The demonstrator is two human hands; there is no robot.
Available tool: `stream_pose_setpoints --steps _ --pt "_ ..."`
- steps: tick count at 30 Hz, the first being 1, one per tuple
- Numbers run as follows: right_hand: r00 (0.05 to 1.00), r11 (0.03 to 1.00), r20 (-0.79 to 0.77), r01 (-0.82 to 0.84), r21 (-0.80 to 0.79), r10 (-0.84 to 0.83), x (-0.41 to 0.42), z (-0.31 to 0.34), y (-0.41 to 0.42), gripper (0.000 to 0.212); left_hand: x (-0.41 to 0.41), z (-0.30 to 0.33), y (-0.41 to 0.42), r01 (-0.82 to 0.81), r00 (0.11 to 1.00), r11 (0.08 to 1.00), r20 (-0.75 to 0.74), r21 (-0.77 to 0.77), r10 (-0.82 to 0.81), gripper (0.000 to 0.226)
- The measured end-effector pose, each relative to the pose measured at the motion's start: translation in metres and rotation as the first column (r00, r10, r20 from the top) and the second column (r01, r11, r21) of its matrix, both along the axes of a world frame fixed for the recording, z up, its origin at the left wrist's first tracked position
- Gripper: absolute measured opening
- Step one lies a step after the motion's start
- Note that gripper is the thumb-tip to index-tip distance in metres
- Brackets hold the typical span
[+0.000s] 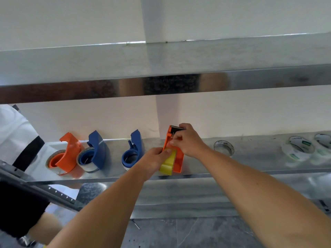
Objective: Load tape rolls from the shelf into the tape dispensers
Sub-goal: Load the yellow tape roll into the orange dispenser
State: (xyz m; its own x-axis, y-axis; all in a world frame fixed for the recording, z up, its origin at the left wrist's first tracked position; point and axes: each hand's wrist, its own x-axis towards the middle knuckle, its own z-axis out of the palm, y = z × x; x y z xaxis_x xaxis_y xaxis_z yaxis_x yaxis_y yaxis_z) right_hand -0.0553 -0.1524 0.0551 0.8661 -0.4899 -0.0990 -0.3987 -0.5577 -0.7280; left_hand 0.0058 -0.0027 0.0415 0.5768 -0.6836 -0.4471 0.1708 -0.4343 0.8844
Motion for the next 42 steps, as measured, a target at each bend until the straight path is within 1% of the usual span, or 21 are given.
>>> stream_pose_setpoints --steps 2,5,8,12,14,16,18,22,25,28,29,31,34,39,42 --pt "1.0 1.0 0.014 0.015 0.001 -0.015 -0.001 0.001 0.0 0.006 0.001 0.001 0.0 -0.011 1.0 1.0 -0.007 -0.023 0.011 0.011" --pt "0.996 0.998 0.072 0.055 0.003 -0.055 -0.001 0.004 0.001 0.007 0.001 0.001 0.0 -0.042 0.998 0.998 -0.052 -0.048 0.039 0.009" --pt "0.989 0.996 0.119 0.088 -0.004 -0.087 -0.002 0.007 0.002 0.007 0.001 0.0 0.001 -0.043 0.992 0.996 -0.12 -0.073 0.034 0.008" --pt "0.981 0.993 0.152 0.118 0.027 -0.121 -0.004 0.009 0.004 0.005 0.004 0.003 0.002 -0.027 0.993 0.998 -0.113 -0.049 0.022 0.005" --pt "0.98 0.994 0.168 0.106 0.036 -0.11 -0.005 0.007 0.006 0.004 0.003 0.002 0.002 -0.038 0.995 0.999 -0.098 -0.037 0.034 0.004" --pt "0.972 0.994 0.206 0.107 0.033 -0.111 -0.005 0.005 0.007 0.004 0.001 0.0 0.002 -0.059 0.993 0.997 -0.103 -0.056 0.053 0.005" --pt "0.965 0.993 0.236 0.12 0.004 -0.118 -0.003 0.005 0.006 0.006 -0.003 -0.001 0.001 -0.088 0.987 0.992 -0.143 -0.091 0.074 0.007" --pt "0.965 0.991 0.233 0.133 -0.03 -0.123 -0.001 0.003 0.006 0.009 -0.009 0.001 0.003 -0.1 0.985 0.987 -0.154 -0.13 0.079 0.01" --pt "0.963 0.989 0.232 0.144 -0.027 -0.134 0.002 0.003 0.006 0.01 -0.006 0.001 0.008 -0.086 0.985 0.989 -0.162 -0.118 0.066 0.01" --pt "0.968 0.992 0.224 0.122 -0.041 -0.11 0.006 0.005 0.006 0.006 -0.001 0.002 0.012 -0.065 0.985 0.993 -0.165 -0.1 0.048 0.015" --pt "0.967 0.991 0.233 0.122 -0.054 -0.106 0.007 0.005 0.006 0.008 0.0 0.003 0.013 -0.059 0.985 0.994 -0.165 -0.097 0.043 0.016" --pt "0.964 0.989 0.24 0.135 -0.059 -0.117 0.01 0.007 0.005 0.01 0.002 0.003 0.015 -0.047 0.986 0.995 -0.162 -0.093 0.031 0.014" --pt "0.952 0.984 0.258 0.178 -0.02 -0.167 0.009 0.008 0.008 0.008 0.002 0.006 0.014 -0.047 0.988 0.994 -0.149 -0.094 0.033 0.012" --pt "0.946 0.978 0.286 0.186 -0.095 -0.152 0.009 0.008 0.008 0.012 0.001 0.007 0.011 -0.042 0.994 0.995 -0.108 -0.094 0.032 0.011" --pt "0.952 0.976 0.26 0.195 -0.098 -0.164 0.01 0.006 0.006 0.01 0.002 0.005 0.011 -0.039 0.995 0.996 -0.092 -0.08 0.031 0.01"
